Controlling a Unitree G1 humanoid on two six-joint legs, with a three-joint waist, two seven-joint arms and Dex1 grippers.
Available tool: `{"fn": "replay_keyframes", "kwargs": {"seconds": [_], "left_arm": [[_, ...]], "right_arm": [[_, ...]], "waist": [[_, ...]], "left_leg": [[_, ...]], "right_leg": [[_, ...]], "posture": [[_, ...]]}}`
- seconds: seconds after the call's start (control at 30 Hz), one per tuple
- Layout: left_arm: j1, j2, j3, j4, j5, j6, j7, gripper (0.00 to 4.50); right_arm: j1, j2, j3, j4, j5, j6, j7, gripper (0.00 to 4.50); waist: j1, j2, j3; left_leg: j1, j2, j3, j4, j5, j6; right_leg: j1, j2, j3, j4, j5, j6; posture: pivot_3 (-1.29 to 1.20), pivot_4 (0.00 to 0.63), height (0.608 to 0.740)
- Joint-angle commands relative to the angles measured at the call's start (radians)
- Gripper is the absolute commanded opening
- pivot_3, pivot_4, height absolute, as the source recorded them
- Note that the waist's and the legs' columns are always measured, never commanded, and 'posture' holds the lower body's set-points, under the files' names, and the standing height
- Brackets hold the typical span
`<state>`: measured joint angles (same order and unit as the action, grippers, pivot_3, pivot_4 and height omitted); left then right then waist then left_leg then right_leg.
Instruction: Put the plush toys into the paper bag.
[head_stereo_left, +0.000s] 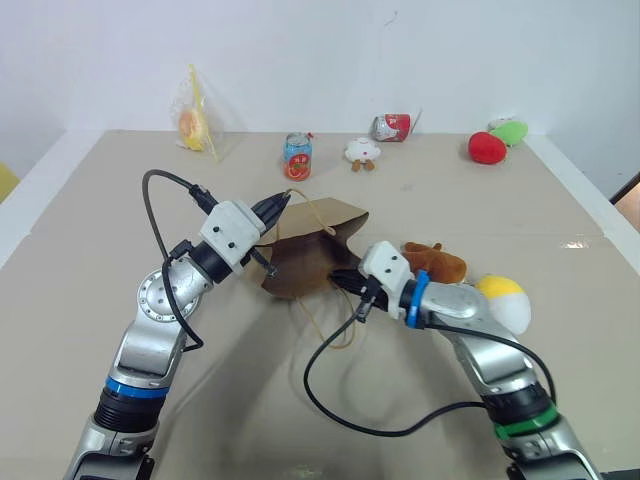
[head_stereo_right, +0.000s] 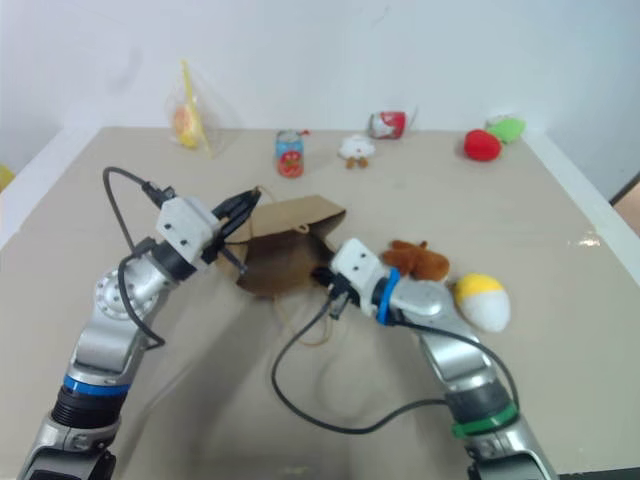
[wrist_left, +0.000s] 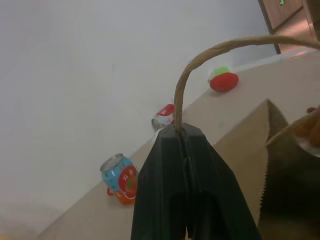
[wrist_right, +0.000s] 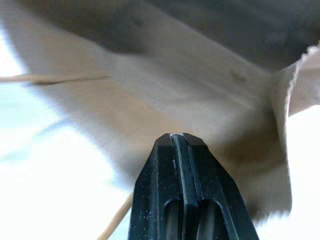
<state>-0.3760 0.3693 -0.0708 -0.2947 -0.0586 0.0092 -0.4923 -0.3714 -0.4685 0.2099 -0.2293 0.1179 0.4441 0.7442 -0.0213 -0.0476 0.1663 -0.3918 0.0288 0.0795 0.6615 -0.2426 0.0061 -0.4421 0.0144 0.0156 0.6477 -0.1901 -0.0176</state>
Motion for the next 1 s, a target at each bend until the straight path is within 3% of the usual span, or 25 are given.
{"fn": "replay_keyframes", "kwargs": {"seconds": [0.03,0.07,0.1,0.17,0.2,0.23,0.27,0.3,0.43,0.57,0.83,0.93,0.97,1.0], "left_arm": [[-0.012,0.016,0.017,-0.026,-0.016,0.001,-0.013,0.00],[-0.012,0.021,0.014,-0.026,-0.013,-0.006,-0.020,0.00],[-0.011,0.024,0.012,-0.026,-0.012,-0.011,-0.025,0.00],[-0.009,0.023,0.010,-0.026,-0.012,-0.015,-0.026,0.00],[-0.008,0.023,0.005,-0.026,-0.009,-0.021,-0.027,0.00],[-0.005,0.019,0.000,-0.030,-0.007,-0.025,-0.026,0.00],[-0.004,0.017,-0.005,-0.034,-0.004,-0.029,-0.024,0.00],[-0.001,0.013,-0.010,-0.038,-0.004,-0.031,-0.023,0.00],[0.014,0.000,-0.020,-0.060,-0.009,-0.026,-0.019,0.00],[0.024,-0.010,-0.019,-0.071,-0.021,-0.020,-0.017,0.00],[0.013,-0.006,-0.013,-0.059,-0.006,-0.021,-0.006,0.00],[0.010,-0.006,-0.018,-0.066,-0.005,-0.021,-0.007,0.00],[0.009,-0.006,-0.016,-0.067,-0.005,-0.020,-0.005,0.00],[0.009,-0.008,-0.012,-0.068,-0.006,-0.018,-0.001,0.00]], "right_arm": [[0.059,-0.115,-0.202,-0.238,0.201,0.147,0.092,0.05],[0.073,-0.158,-0.275,-0.276,0.267,0.191,0.126,0.51],[0.082,-0.195,-0.340,-0.301,0.333,0.233,0.152,0.51],[0.076,-0.267,-0.460,-0.292,0.430,0.306,0.193,1.18],[0.058,-0.295,-0.504,-0.255,0.441,0.325,0.197,1.28],[0.036,-0.334,-0.530,-0.187,0.417,0.306,0.193,1.92],[0.018,-0.366,-0.535,-0.126,0.388,0.276,0.187,2.81],[0.003,-0.393,-0.517,-0.069,0.348,0.237,0.185,2.91],[-0.038,-0.407,-0.371,0.101,0.183,0.089,0.149,4.39],[-0.069,-0.378,-0.236,0.301,0.042,-0.037,0.116,4.45],[-0.075,-0.316,-0.159,0.469,-0.037,-0.121,0.079,4.45],[-0.073,-0.304,-0.163,0.481,-0.048,-0.142,0.062,3.78],[-0.070,-0.302,-0.163,0.481,-0.050,-0.152,0.064,3.27],[-0.067,-0.301,-0.165,0.477,-0.052,-0.160,0.063,3.27]], "waist": [[0.000,0.000,0.000],[0.001,0.001,0.001],[0.001,0.001,0.001],[0.001,0.001,0.001],[0.003,0.000,0.001],[0.000,0.000,0.001],[-0.001,0.000,0.001],[-0.001,0.000,0.001],[-0.001,0.000,0.001],[-0.005,0.000,0.001],[0.000,0.000,0.002],[0.000,0.000,0.001],[0.000,0.000,0.001],[-0.001,0.000,0.001]], "left_leg": [[0.000,0.000,0.000,0.000,0.000,0.000],[0.000,0.000,0.000,0.000,0.000,0.000],[0.000,0.000,0.000,0.000,0.000,0.000],[0.000,0.000,0.000,0.000,0.000,0.000],[0.000,0.000,0.000,0.000,0.000,0.000],[0.001,-0.001,-0.001,0.000,0.000,0.000],[0.002,-0.001,0.001,0.000,0.000,0.000],[0.002,-0.001,0.000,0.000,0.000,0.000],[0.003,0.000,0.000,-0.001,0.000,0.000],[0.003,0.000,0.000,-0.003,0.000,0.000],[0.001,-0.001,0.001,-0.004,0.000,0.000],[0.002,-0.001,0.001,-0.004,0.000,0.000],[0.002,-0.001,0.001,-0.004,0.000,0.000],[0.003,-0.001,0.001,-0.004,0.000,0.000]], "right_leg": [[0.000,0.000,0.000,0.000,0.000,0.000],[0.000,0.000,0.000,0.000,0.000,0.000],[0.000,0.000,0.000,0.000,0.000,0.000],[0.000,0.000,-0.001,0.000,0.000,0.000],[0.000,0.000,-0.001,0.000,0.000,0.000],[0.001,-0.001,-0.001,-0.001,0.000,0.000],[0.001,0.000,0.000,-0.001,0.000,0.000],[0.002,0.000,0.000,-0.001,0.000,0.000],[0.002,0.001,0.000,-0.001,0.000,0.000],[0.001,0.002,0.001,-0.001,0.000,-0.001],[0.000,0.000,0.002,-0.001,-0.001,-0.001],[0.001,0.000,0.002,-0.001,-0.001,-0.001],[0.001,0.000,0.002,-0.001,-0.001,-0.001],[0.001,0.000,0.002,-0.001,-0.001,-0.001]], "posture": [[0.00,0.150,0.740],[0.00,0.150,0.740],[0.00,0.150,0.740],[0.00,0.150,0.740],[0.00,0.150,0.740],[0.00,0.150,0.740],[0.00,0.150,0.740],[0.00,0.150,0.740],[0.00,0.150,0.740],[0.00,0.150,0.740],[0.00,0.150,0.740],[0.00,0.150,0.740],[0.00,0.150,0.740],[0.00,0.150,0.740]]}}
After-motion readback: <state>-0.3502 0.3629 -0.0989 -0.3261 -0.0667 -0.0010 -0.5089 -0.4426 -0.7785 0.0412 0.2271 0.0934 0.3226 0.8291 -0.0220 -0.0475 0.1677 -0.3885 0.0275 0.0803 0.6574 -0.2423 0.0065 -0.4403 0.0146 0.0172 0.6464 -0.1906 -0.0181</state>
